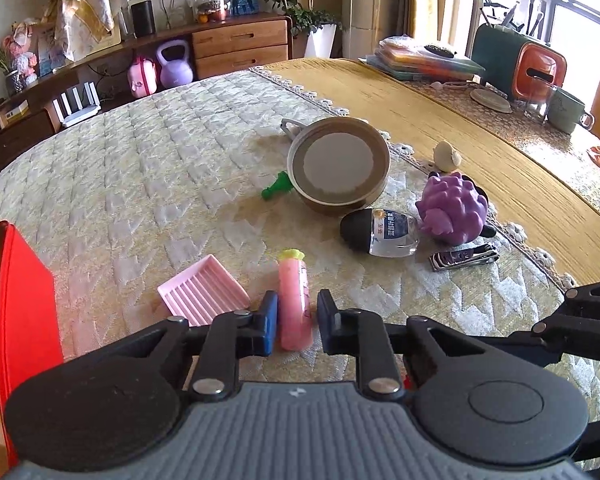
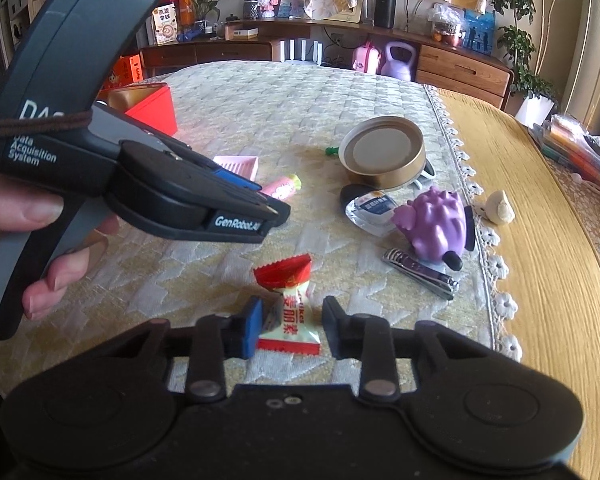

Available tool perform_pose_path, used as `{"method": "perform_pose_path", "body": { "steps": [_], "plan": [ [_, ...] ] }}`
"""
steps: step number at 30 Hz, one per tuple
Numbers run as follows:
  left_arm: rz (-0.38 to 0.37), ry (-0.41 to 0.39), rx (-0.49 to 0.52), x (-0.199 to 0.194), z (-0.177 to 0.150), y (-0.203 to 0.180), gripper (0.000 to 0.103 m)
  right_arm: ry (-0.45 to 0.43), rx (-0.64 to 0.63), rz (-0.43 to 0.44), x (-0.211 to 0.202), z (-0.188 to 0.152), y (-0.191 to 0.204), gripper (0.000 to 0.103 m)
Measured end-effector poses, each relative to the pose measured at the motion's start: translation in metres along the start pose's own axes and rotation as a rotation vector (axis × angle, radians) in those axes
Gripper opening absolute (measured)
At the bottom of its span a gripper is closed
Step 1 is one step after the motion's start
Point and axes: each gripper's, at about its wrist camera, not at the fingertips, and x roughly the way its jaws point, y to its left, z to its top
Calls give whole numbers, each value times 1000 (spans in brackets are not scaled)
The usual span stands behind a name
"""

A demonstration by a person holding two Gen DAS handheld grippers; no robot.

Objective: Organize rigid objects
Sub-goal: 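Grasp the pink tube with the left tool while the right tool grasps the red candy packet, then carry the pink tube with the left tool while the right tool carries the candy packet into the box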

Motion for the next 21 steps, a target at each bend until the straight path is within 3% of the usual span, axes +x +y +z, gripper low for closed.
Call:
{"method": "perform_pose_path", "body": {
  "steps": [9,21],
  "plan": [
    [28,21,-57,-4,1,5,15,-6,35,-13,-6,0,-3,24],
    [22,26,-161,-37,-9,18,15,-31,64,-16,-31,3,2,23]
  ]
}}
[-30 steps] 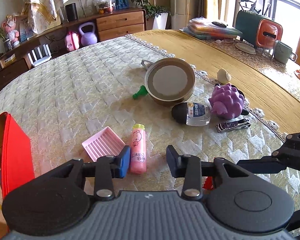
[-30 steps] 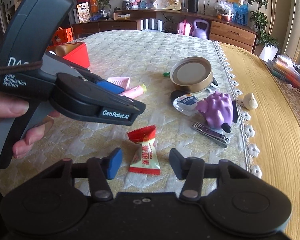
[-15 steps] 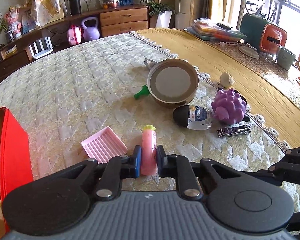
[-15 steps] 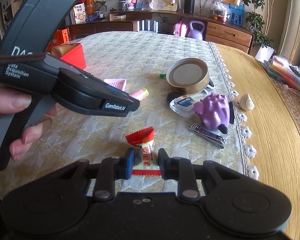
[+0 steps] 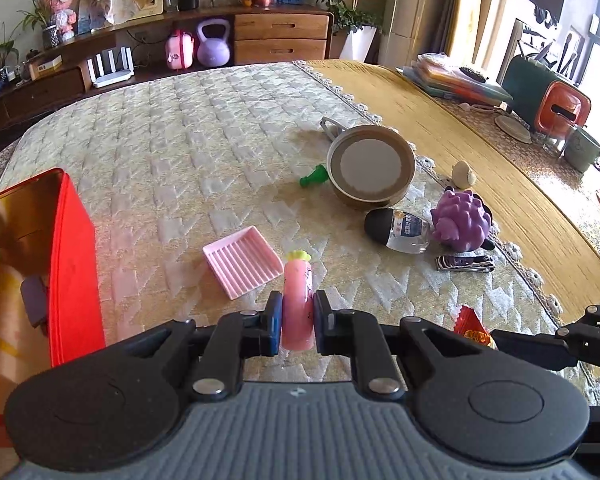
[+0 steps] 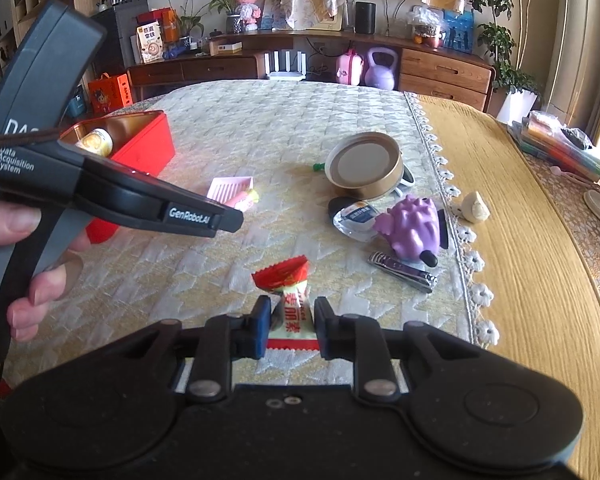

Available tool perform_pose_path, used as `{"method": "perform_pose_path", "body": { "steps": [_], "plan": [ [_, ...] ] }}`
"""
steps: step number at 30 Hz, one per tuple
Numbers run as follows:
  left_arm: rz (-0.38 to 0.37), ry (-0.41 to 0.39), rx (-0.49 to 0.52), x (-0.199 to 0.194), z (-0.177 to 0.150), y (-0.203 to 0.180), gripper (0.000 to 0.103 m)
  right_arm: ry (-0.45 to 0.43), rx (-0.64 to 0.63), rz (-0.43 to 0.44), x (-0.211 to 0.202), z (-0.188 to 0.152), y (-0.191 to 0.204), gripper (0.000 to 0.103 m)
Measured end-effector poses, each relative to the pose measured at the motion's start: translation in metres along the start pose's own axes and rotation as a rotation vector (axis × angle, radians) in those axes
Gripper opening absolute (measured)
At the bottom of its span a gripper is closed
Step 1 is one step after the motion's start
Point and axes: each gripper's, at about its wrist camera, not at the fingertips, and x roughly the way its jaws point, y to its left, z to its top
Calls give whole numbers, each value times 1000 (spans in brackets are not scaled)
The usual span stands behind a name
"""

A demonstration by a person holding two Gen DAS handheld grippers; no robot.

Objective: Organize rigid objects
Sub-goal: 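Carry the pink tube with the left tool while the right tool carries the candy packet into the box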

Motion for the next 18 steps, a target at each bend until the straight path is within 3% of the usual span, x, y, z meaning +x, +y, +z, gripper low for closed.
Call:
{"method": "perform_pose_path", "body": {
  "steps": [18],
  "plan": [
    [-1,-58,-73,-82,-6,32,15,-71,-49,43,-39,33,42,22]
  ]
}}
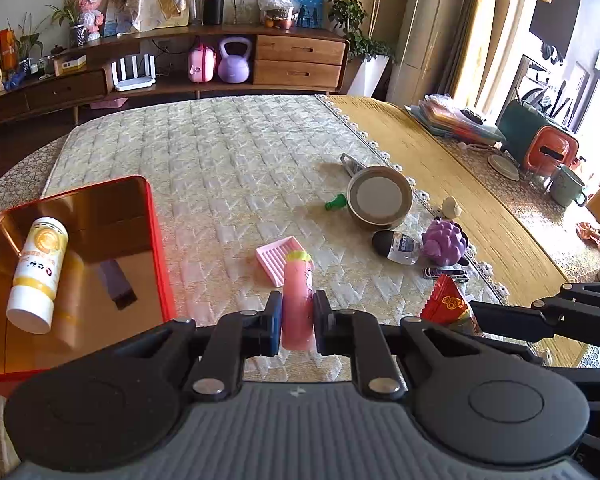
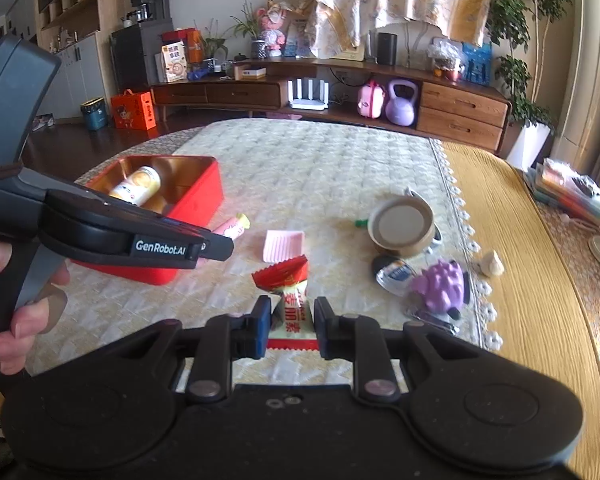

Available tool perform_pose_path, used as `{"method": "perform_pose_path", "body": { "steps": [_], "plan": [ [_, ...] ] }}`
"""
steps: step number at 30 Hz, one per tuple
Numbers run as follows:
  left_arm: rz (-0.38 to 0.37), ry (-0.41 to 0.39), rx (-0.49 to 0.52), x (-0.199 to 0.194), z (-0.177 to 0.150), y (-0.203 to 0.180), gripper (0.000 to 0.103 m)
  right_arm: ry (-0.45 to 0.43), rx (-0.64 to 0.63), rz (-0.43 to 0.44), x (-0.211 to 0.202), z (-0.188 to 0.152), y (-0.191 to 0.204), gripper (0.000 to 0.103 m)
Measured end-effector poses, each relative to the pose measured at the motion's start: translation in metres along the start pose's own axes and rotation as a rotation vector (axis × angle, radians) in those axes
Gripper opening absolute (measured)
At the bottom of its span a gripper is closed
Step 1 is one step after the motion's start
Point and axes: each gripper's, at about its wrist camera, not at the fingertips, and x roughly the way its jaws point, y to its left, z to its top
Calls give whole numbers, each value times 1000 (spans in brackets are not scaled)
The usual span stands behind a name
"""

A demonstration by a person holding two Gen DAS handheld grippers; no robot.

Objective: Organize rigid objects
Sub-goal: 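Carry the pink tube with the left tool while the right tool carries the candy packet into the box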

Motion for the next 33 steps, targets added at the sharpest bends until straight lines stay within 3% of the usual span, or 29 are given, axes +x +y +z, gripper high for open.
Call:
{"method": "perform_pose_path", "body": {
  "steps": [16,33],
  "plan": [
    [79,-69,-80,-37,6,70,15,11,-87,81,20,52,58,22],
    [171,-4,-130,7,35,153,15,78,-155,163,88,87,116,22]
  ]
}}
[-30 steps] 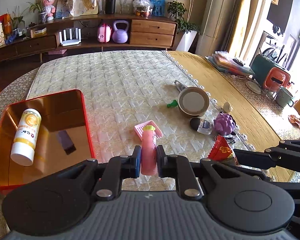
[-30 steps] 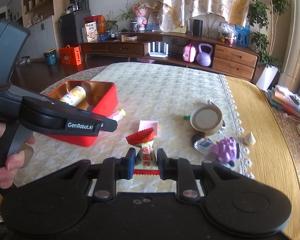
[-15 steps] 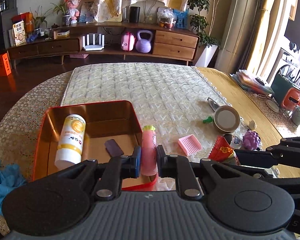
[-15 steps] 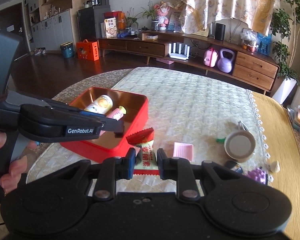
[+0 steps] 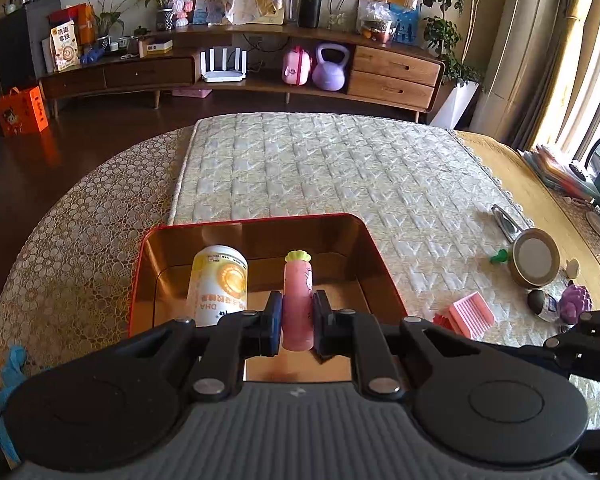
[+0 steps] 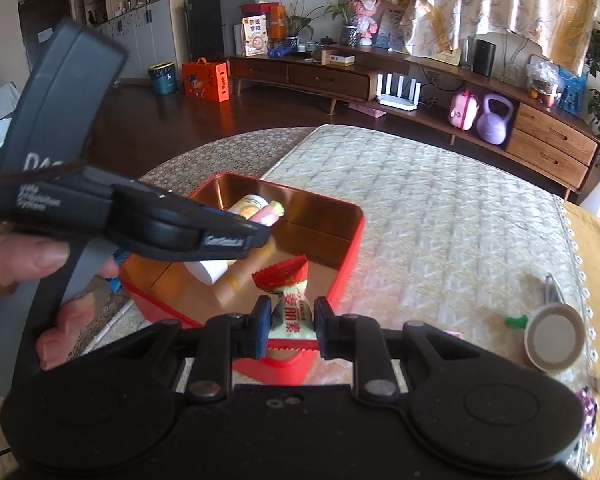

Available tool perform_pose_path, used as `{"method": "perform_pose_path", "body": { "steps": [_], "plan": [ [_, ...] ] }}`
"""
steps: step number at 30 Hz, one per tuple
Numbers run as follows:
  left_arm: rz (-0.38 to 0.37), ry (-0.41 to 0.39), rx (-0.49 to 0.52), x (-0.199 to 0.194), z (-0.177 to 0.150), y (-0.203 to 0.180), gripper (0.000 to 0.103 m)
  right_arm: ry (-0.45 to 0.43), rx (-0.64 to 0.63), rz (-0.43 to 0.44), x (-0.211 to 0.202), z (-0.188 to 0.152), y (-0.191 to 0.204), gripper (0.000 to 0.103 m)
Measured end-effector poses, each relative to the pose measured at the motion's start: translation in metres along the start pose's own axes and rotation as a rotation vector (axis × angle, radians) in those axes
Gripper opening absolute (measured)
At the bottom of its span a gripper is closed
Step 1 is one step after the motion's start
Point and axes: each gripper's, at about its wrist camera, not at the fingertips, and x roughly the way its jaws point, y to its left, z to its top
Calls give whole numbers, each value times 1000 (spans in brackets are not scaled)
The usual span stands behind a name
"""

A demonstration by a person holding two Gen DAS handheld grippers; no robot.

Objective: Organize rigid objects
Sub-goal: 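Carry the pink tube with the left tool while the right tool carries the candy packet into the box, then open the left tool releasing the tube while the right tool releases the candy packet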

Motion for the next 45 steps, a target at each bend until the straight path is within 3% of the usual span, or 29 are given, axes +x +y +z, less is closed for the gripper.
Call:
{"method": "perform_pose_path", "body": {
  "steps": [9,21,34,38,45],
  "plan": [
    [5,56,29,40,20,4,15,60,-28,-4,49,13,5,22],
    [28,127,42,75,21,13,16,146,-75,22,90,13,21,22],
    [53,179,39,85,16,26,16,168,-101,34,96,9,32,23],
    [60,192,45,85,16,25,16,162,-89,38,93,10,26,33],
    [47,205,11,81,14,26,16,140,-96,18,76,5,23,36]
  ]
}}
